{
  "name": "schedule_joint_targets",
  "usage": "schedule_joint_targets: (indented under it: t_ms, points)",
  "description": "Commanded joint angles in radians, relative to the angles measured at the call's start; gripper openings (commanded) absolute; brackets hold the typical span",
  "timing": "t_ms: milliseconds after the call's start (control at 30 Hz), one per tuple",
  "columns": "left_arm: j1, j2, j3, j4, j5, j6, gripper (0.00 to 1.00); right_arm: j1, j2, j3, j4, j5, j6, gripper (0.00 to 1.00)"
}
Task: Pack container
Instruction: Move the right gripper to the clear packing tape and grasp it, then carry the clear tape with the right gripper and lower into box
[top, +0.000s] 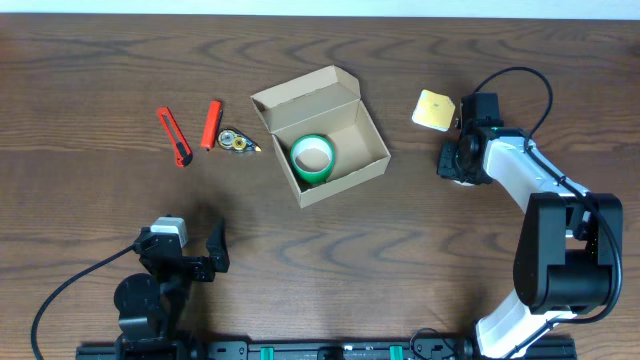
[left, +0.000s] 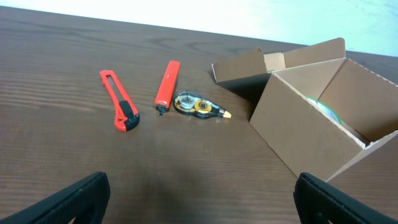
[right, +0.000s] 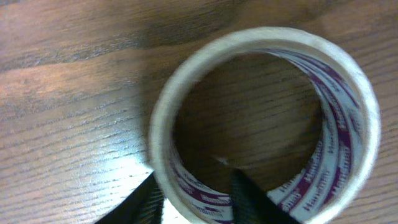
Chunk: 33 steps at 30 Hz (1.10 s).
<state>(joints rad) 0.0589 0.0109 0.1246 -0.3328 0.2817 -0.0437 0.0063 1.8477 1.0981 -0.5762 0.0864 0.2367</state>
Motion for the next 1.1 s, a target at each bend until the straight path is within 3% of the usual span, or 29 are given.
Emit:
schedule_joint_targets:
  t_ms: [0,200,567,800,1067]
  points:
    - [0.006,-0.006,-0.022,-0.003,0.003,0.014,0.95,0.009,0.02,-0.008,0.004,0.011,-0.01,0.23]
    - [0.006,-0.006,-0.022,-0.003,0.004,0.014,0.95,0.009,0.013,0.009,-0.014,-0.002,-0.01,0.01]
    - [0.006,-0.006,-0.022,-0.003,0.003,0.014,0.95,0.079,-0.079,0.344,-0.259,-0.013,-0.01,0.01]
    - [0.006,-0.006,-0.022,-0.003,0.003,0.014,0.95,0.31,-0.149,0.509,-0.212,-0.019,-0.018,0.01]
    - [0.006,-0.006,-0.022,-0.003,0.003,0.014,0.95,0.56,-0.06,0.511,-0.164,-0.031,-0.017,0.01]
